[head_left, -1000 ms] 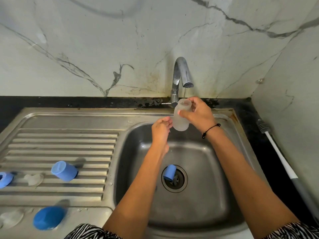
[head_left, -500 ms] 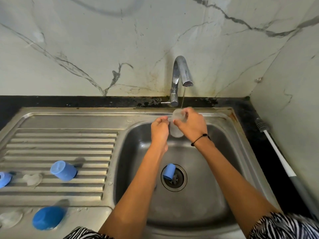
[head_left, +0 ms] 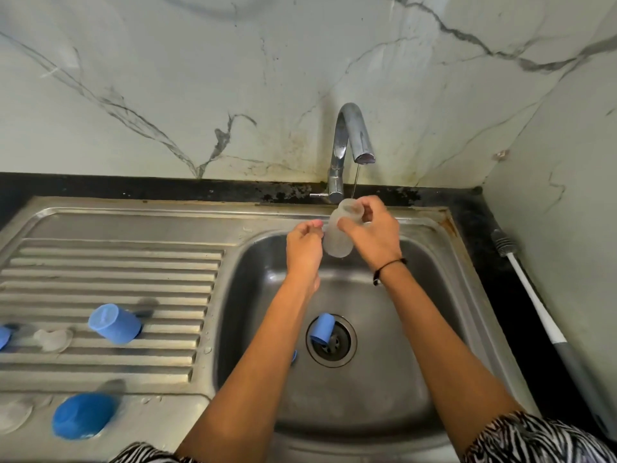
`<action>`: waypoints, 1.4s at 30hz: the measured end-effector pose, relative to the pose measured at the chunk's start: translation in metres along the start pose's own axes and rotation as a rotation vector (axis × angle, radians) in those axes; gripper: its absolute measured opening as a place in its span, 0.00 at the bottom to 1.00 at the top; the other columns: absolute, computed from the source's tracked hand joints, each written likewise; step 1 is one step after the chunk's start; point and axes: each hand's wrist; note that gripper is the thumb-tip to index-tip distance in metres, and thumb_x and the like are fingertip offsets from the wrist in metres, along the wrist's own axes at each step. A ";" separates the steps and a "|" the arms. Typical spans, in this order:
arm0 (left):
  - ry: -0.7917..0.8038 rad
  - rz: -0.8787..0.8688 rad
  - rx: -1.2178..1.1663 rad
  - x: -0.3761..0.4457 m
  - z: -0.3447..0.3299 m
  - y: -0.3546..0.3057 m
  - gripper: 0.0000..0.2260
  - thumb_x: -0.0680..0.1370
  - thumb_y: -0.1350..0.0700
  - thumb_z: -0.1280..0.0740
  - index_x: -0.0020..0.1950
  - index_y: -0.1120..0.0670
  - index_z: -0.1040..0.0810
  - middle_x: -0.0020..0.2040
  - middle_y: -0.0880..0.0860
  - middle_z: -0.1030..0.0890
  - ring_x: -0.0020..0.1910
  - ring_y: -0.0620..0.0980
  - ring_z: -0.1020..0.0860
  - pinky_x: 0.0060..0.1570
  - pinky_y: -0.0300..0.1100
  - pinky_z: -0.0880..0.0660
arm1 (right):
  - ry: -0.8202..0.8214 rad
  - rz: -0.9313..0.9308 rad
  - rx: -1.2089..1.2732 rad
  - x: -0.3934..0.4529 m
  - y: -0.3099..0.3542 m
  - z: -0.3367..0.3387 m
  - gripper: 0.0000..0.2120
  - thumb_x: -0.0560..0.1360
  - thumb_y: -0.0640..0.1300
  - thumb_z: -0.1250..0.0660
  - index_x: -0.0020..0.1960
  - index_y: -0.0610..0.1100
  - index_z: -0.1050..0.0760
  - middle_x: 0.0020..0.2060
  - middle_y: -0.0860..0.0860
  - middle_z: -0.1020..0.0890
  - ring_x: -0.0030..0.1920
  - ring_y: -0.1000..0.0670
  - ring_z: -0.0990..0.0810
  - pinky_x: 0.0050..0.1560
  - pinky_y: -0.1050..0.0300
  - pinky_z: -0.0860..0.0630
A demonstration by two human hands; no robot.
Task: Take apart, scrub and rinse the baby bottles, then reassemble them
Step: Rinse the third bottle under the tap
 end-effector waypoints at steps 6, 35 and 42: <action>0.013 0.010 -0.040 -0.003 -0.001 0.003 0.09 0.80 0.62 0.39 0.42 0.53 0.25 0.41 0.50 0.23 0.42 0.45 0.26 0.45 0.38 0.28 | 0.059 -0.047 -0.022 0.013 0.003 0.003 0.13 0.67 0.44 0.27 0.50 0.44 0.23 0.43 0.50 0.22 0.44 0.50 0.25 0.40 0.60 0.29; -0.033 0.054 -0.023 -0.007 0.003 0.003 0.08 0.80 0.60 0.38 0.41 0.53 0.26 0.38 0.49 0.26 0.38 0.44 0.29 0.39 0.34 0.32 | -0.006 0.105 -0.268 -0.015 -0.024 -0.017 0.14 0.69 0.48 0.29 0.50 0.43 0.26 0.45 0.49 0.23 0.46 0.50 0.26 0.42 0.59 0.31; -0.026 0.045 -0.033 -0.007 0.003 0.002 0.06 0.80 0.60 0.39 0.46 0.55 0.24 0.41 0.51 0.23 0.42 0.45 0.27 0.38 0.34 0.31 | -0.045 0.162 -0.248 -0.007 -0.016 -0.020 0.16 0.70 0.47 0.29 0.54 0.42 0.26 0.49 0.47 0.23 0.48 0.49 0.26 0.46 0.56 0.28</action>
Point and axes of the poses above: each hand's wrist, its own x-axis towards the middle knuckle, its own z-axis out of the back of the hand, y = z × x
